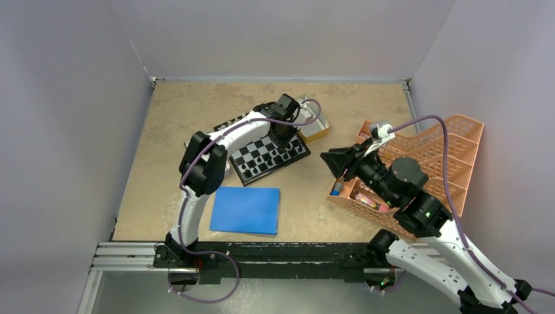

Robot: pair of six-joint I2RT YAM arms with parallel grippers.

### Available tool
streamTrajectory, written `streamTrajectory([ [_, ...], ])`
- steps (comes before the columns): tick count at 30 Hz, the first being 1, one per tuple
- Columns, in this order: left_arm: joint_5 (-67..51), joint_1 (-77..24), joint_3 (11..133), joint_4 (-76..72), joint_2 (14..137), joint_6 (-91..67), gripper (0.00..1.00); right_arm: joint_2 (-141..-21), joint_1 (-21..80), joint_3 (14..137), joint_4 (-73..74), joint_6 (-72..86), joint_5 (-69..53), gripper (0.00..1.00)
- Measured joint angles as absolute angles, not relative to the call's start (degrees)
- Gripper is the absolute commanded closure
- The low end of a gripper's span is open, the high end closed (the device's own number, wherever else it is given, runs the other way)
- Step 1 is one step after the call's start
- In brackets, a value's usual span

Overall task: Set up the chess pieces on the board
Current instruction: Place the chess piece on the chessboard.

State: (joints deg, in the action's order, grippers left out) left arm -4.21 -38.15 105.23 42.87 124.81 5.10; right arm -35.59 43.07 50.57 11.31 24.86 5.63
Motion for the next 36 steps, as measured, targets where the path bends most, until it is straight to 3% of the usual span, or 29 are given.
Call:
streamTrajectory([
  [36, -2.2, -38.2, 106.3, 42.2, 128.0, 5.6, 0.81, -36.0, 43.1, 50.6, 11.3, 24.8, 6.7, 0.59],
])
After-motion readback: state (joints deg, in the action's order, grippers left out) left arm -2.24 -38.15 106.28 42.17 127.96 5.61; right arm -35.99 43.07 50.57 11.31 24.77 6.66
